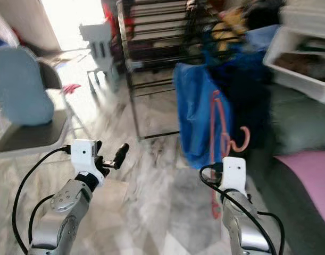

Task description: Hang hanger

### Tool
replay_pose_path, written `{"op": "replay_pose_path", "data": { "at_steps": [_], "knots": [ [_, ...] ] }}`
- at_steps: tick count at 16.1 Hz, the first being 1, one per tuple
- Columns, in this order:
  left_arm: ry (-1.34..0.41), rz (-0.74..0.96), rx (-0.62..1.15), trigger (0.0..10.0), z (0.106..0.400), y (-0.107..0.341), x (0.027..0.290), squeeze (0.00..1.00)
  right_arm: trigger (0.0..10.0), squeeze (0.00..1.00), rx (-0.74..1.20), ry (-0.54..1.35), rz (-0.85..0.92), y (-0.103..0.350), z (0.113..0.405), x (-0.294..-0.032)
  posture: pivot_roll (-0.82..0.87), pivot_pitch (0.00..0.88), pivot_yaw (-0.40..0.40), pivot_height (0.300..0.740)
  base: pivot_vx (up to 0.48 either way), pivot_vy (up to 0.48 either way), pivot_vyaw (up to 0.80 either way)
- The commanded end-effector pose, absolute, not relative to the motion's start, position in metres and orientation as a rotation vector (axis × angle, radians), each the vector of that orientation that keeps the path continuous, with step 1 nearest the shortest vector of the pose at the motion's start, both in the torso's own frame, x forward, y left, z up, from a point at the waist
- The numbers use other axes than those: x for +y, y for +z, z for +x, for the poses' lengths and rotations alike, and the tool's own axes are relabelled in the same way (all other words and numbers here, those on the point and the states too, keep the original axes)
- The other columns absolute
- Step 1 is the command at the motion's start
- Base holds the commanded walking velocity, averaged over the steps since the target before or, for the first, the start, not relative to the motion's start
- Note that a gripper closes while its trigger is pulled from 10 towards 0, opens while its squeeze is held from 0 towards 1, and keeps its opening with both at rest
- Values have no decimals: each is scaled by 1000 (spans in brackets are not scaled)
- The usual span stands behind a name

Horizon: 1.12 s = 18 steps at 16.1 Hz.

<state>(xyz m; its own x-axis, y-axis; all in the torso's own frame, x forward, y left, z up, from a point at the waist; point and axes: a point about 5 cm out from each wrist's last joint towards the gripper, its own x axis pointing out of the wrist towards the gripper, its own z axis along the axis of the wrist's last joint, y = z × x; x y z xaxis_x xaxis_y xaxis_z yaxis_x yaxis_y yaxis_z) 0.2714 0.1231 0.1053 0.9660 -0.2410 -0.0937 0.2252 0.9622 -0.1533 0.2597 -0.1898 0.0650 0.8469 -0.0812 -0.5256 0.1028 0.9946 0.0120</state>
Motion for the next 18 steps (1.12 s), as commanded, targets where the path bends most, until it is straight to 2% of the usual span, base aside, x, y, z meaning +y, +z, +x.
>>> {"op": "replay_pose_path", "data": {
  "at_steps": [1, 9, 12, 14, 18],
  "knots": [
    [-192, -110, 126, 10000, 273, 103, 133, 0, 10000, 0, 548, -5, 48, 72, 262, -176, -130, 0, 43, 740, 341, 337, 0],
    [-172, -93, 130, 10000, 274, 103, 132, 0, 10000, 0, 604, 68, 27, 72, 259, -170, -128, 0, 44, 740, 349, 329, 0],
    [-154, -27, 113, 10000, 274, 105, 134, 0, 10000, 0, 615, 68, 20, 71, 258, -172, -116, 0, 42, 740, 0, 0, 0],
    [-97, 6, 32, 10000, 274, 116, 139, 0, 10000, 0, 627, 69, 12, 70, 259, -172, -101, 0, 35, 740, 0, 0, 0],
    [-38, 34, 63, 10000, 270, 118, 149, 0, 10000, 0, 623, 82, -9, 74, 262, -171, -86, 0, 28, 740, 0, 0, 0]
  ]
}}
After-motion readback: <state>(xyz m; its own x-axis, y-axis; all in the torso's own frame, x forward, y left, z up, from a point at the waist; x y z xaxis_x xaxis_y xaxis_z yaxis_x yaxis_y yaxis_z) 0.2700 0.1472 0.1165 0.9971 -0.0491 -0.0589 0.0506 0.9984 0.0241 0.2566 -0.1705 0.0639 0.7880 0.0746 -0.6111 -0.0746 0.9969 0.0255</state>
